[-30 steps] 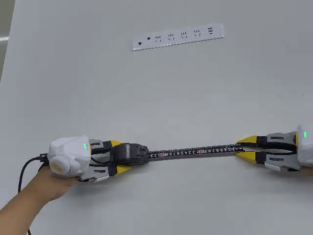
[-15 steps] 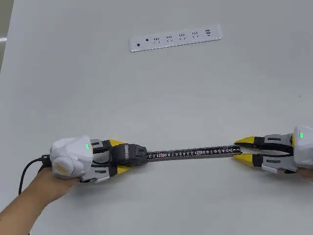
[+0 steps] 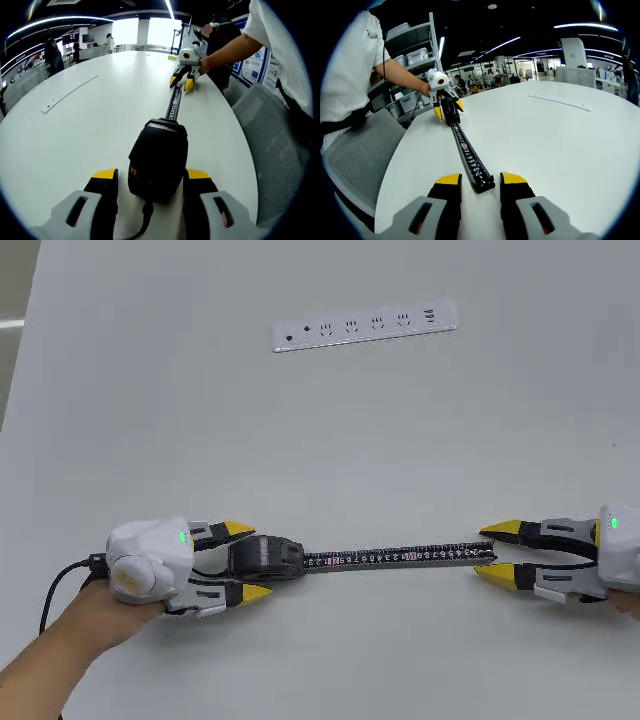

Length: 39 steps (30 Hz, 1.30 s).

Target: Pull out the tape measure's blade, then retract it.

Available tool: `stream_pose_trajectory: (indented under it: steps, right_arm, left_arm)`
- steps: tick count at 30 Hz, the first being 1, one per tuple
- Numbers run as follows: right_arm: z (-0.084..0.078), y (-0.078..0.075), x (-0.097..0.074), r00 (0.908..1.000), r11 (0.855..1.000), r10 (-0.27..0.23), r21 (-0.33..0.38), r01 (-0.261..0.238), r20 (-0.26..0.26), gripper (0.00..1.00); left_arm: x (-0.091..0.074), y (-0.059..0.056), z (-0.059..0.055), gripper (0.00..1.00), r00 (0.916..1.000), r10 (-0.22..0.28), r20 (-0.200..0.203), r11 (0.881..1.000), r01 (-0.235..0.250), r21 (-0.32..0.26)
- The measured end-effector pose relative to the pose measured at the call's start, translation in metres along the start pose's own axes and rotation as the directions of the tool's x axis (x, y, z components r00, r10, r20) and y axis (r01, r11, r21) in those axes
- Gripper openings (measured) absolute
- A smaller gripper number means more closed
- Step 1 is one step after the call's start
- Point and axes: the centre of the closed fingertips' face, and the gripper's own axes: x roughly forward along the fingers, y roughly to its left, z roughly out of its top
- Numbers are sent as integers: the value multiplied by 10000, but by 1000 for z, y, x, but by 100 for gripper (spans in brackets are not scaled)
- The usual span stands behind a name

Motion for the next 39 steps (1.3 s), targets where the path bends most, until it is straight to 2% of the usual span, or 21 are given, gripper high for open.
stream_pose_trajectory:
  steps: [9,14,25,35,37,39]
  right_arm:
    - [4,2,-3,9994,9993,-318,176,315,157,36]
    - [6,4,-2,9987,9985,-462,307,455,214,43]
    - [10,4,-6,9941,9936,-1001,563,977,412,53]
    - [11,11,-8,9869,9850,-1555,823,1516,437,61]
    - [10,11,-9,9841,9825,-1705,837,1661,486,62]
    - [10,11,-9,9814,9796,-1863,860,1818,473,64]
  left_arm:
    - [-2,2,1,55,9998,220,8,9997,-220,-107]
    - [-5,3,1,58,9993,360,24,9991,-359,-203]
    - [-12,5,4,65,9970,737,234,9962,-725,-485]
    - [-18,2,1,71,9924,1182,340,9898,-1150,-844]
    - [-21,3,1,74,9885,1440,458,9855,-1390,-978]
    - [-23,1,1,76,9880,1443,544,9834,-1371,-1188]
